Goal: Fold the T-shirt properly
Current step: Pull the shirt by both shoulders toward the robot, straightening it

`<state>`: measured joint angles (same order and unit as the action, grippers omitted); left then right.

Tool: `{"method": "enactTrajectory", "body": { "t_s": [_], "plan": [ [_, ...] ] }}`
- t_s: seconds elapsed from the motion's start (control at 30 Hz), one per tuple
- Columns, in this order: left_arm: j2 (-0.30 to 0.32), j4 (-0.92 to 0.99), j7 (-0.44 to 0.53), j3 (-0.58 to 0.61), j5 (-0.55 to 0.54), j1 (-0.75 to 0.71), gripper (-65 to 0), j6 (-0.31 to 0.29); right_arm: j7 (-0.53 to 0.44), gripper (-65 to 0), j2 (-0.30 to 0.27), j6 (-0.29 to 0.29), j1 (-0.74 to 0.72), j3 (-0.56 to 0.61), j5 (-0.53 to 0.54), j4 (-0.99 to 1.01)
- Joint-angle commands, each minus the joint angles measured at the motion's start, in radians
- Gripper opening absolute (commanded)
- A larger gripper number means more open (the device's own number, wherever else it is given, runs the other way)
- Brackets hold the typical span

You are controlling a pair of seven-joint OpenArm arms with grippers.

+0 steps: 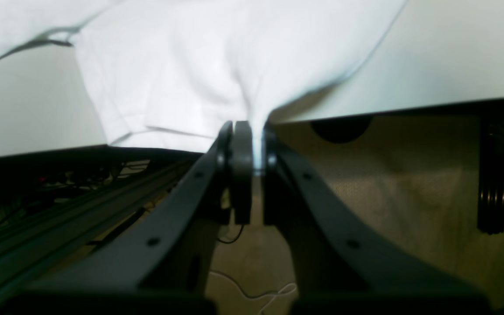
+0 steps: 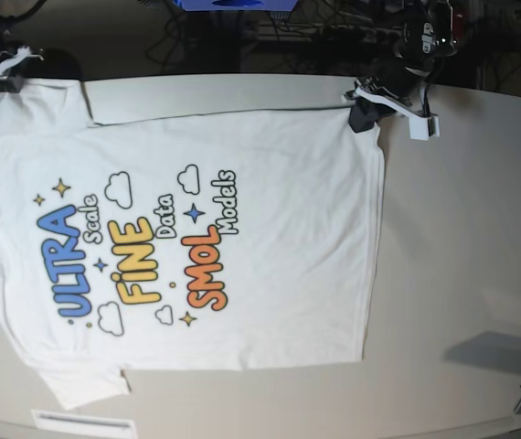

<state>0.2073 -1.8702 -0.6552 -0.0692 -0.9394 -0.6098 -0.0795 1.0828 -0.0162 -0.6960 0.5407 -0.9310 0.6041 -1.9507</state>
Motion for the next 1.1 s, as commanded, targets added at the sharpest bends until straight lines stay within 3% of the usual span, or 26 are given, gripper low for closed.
{"method": "enactTrajectory", "body": {
  "t_s": [0.0, 0.47, 0.6, 0.7, 0.83, 1.07],
  "plan": [
    [0.005, -0.019, 0.015, -0.016, -0.005, -0.006, -65.0, -0.009, -0.011, -65.0, -0.011, -0.002, 0.009, -0.007, 0.01, -0.014],
    [-0.004, -0.101, 0.013, -0.051, -0.017, -0.011, -65.0, -0.009, -0.002, -65.0, -0.051, -0.002, -0.046, -0.004, 0.01, -0.029],
    [0.002, -0.101, 0.013, -0.059, -0.119, -0.002, -65.0, -0.009, 0.007, -65.0, -0.084, -0.002, -0.07, 0.002, 0.01, -0.029],
    [0.013, -0.098, 0.013, -0.059, -0.191, 0.031, -65.0, -0.006, 0.069, -65.0, -0.095, -0.002, -0.115, -0.003, 0.01, -0.029],
    [0.021, -0.101, 0.013, -0.05, -0.223, 0.067, -65.0, 0.074, 0.118, -65.0, -0.127, -0.002, -0.172, -0.004, 0.01, -0.029],
    [0.021, -0.098, 0.013, -0.05, -0.29, 0.127, -65.0, 0.09, 0.184, -65.0, -0.161, -0.002, -0.256, 0.0, 0.009, -0.029]
  ]
}}
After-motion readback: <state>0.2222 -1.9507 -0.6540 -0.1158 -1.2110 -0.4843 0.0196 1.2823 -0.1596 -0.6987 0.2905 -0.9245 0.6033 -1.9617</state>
